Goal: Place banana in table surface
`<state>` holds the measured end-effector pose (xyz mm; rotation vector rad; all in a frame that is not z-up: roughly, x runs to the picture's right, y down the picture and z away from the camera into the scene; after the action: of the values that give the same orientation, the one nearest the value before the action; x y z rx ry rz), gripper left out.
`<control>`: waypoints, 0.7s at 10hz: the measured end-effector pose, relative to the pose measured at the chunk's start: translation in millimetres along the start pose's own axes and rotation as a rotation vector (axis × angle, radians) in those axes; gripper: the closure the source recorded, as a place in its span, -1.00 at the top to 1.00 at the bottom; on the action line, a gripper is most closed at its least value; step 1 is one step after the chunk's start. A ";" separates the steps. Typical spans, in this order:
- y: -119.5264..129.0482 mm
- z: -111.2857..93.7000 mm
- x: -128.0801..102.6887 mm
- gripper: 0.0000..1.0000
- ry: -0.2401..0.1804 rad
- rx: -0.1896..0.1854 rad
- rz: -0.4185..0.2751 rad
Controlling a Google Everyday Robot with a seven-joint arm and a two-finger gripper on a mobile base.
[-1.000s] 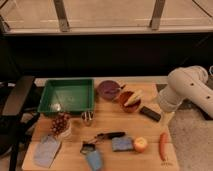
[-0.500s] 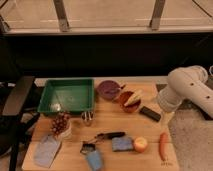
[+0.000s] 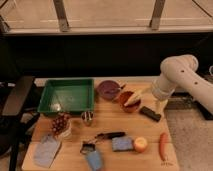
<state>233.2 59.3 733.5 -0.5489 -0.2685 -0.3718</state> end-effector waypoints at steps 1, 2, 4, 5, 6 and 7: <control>-19.4 9.1 0.7 0.42 0.000 0.005 -0.015; -37.0 21.6 2.9 0.42 0.002 0.015 -0.025; -58.4 49.7 1.3 0.42 -0.002 0.021 -0.042; -66.3 64.2 0.1 0.42 -0.008 0.019 -0.050; -69.8 74.6 -2.2 0.42 -0.017 0.016 -0.060; -72.9 82.5 -3.9 0.42 -0.021 0.014 -0.073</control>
<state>187.5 48.2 833.1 -0.5302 -0.3122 -0.4348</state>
